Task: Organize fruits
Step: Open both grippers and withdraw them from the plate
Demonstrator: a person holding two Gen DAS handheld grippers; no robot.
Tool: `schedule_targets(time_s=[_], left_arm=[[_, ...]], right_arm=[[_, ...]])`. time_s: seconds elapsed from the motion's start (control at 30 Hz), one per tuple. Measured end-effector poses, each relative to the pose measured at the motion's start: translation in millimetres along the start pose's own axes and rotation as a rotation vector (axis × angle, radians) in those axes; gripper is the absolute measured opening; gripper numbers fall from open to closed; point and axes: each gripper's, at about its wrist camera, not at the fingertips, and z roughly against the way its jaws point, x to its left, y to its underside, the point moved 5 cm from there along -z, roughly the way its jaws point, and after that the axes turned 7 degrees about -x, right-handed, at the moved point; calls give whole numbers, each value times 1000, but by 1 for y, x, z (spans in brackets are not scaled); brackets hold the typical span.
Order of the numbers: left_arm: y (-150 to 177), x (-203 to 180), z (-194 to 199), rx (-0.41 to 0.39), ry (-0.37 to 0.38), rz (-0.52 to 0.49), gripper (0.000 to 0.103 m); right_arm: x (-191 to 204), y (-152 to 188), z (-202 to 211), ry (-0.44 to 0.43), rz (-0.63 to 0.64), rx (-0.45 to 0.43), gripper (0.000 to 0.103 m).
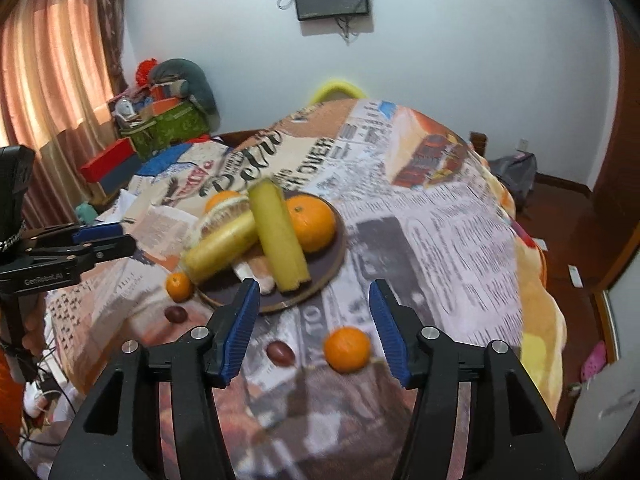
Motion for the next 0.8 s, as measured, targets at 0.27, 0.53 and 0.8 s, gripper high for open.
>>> schedule_targets(time_s=[0.27,0.53,0.8], left_arm=[[28,9,-15,69,-3,41,56],[44,8,-39,121,16,53,56],[43,6,-57,127,23,56,56]], right_arm=[[-18,30,-4,41,-39,61,53],[-25,51,-20,39,-68,114,53],[-26,54,-31,14,-92,128,53]])
